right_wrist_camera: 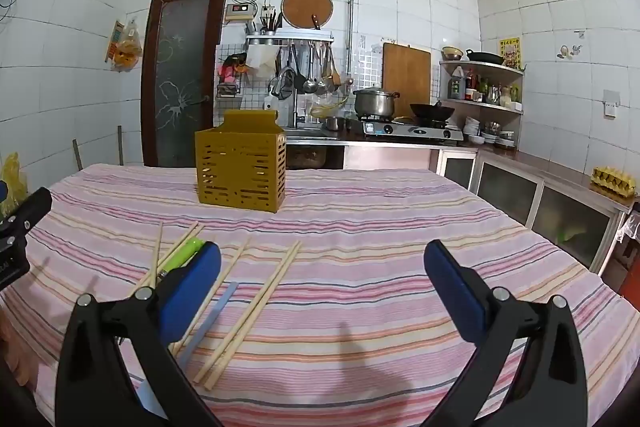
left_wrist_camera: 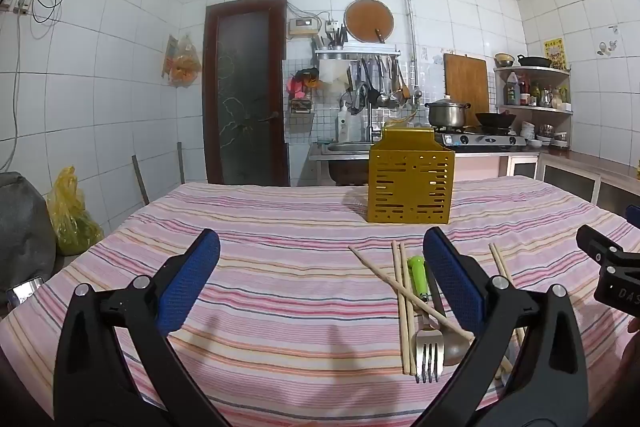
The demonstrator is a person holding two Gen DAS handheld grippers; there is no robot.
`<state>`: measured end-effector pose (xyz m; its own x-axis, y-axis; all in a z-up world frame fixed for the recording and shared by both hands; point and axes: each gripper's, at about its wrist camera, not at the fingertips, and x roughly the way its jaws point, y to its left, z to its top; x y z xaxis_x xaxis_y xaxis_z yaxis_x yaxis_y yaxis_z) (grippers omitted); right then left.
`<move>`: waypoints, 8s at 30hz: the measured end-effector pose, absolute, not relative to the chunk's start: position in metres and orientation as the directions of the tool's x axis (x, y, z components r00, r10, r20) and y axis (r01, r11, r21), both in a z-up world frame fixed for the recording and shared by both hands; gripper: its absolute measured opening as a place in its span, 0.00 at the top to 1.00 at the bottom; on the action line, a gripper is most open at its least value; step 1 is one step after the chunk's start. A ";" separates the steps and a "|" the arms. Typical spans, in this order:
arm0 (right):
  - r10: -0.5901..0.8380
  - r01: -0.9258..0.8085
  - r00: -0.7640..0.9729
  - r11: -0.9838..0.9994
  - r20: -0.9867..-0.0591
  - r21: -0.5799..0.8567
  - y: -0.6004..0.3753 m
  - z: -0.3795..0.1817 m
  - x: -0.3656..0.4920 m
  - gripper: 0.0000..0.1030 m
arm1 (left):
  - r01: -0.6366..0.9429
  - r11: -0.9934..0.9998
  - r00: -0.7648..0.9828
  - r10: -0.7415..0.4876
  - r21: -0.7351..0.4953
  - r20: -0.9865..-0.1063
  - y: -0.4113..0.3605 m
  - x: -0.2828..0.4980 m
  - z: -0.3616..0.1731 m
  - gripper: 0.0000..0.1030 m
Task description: Organize utensils
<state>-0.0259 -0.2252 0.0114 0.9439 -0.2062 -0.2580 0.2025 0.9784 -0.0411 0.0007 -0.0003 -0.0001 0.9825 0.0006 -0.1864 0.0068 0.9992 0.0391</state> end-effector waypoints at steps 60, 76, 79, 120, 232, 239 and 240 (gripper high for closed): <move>-0.216 0.214 0.941 0.976 -0.261 -0.034 -0.234 0.015 -0.029 0.04 | 0.007 0.999 0.982 0.001 0.044 -0.189 -0.003 0.002 -0.004 0.05; -0.219 0.218 0.939 0.975 -0.265 -0.033 -0.234 0.014 -0.027 0.04 | 0.007 0.999 0.982 0.001 0.044 -0.189 -0.003 0.003 -0.005 0.05; -0.219 0.218 0.939 0.975 -0.267 -0.032 -0.234 0.013 -0.026 0.04 | 0.007 0.999 0.982 0.001 0.044 -0.189 -0.003 0.003 -0.005 0.05; -0.251 0.242 0.923 0.968 -0.293 -0.066 -0.229 0.010 -0.021 0.04 | 0.009 0.999 0.975 -0.001 0.037 -0.222 -0.001 0.008 -0.006 0.05; -0.197 0.273 0.602 0.961 -0.773 -0.032 -0.236 -0.040 0.164 0.57 | 0.083 0.995 0.585 -0.007 0.052 -0.811 -0.047 0.248 -0.069 0.47; -0.162 0.263 0.606 0.965 -0.779 0.005 -0.234 -0.039 0.167 0.75 | 0.050 0.999 0.520 -0.036 -0.012 -0.853 -0.043 0.256 -0.066 0.61; -0.155 0.267 0.607 0.964 -0.779 0.016 -0.235 -0.039 0.168 0.78 | 0.047 0.999 0.516 -0.035 -0.013 -0.856 -0.044 0.257 -0.066 0.62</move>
